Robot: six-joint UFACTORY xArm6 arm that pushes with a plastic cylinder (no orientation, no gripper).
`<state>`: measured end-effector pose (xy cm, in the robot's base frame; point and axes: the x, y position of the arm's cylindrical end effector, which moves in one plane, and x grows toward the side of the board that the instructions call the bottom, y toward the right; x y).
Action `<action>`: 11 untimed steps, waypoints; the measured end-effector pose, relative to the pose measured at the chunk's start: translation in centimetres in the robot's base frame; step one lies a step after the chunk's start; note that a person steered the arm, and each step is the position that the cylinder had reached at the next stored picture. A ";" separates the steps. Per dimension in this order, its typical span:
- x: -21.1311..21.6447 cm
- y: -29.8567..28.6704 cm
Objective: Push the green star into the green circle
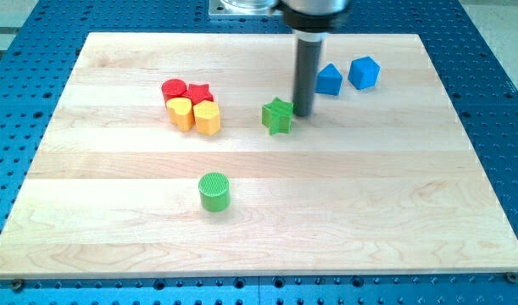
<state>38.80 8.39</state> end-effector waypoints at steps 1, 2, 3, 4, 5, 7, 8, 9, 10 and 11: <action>4.0 -4.0; -1.9 -2.4; -1.3 -6.5; 5.5 -6.5; 8.3 -6.3; 7.8 -9.3; 9.4 -9.3; 6.8 -5.3; 1.7 5.4; -4.6 14.1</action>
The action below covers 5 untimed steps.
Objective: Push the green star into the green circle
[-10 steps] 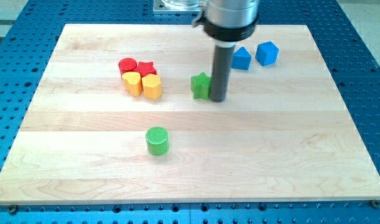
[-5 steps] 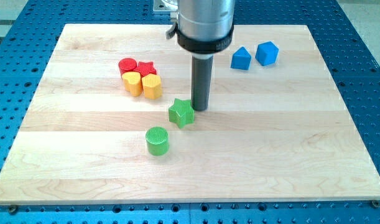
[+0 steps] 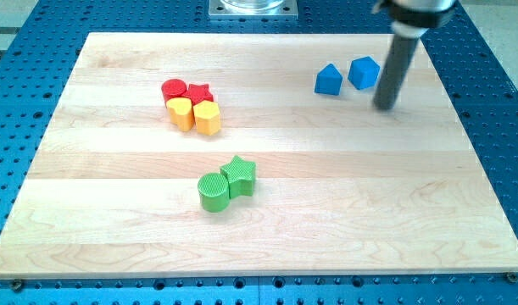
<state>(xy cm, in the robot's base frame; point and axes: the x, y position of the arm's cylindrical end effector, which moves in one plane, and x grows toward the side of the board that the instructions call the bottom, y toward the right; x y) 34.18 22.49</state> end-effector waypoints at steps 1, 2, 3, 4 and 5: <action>-3.6 1.8; -3.5 -1.8; -3.5 -4.0; -2.5 -6.2; -5.2 -5.8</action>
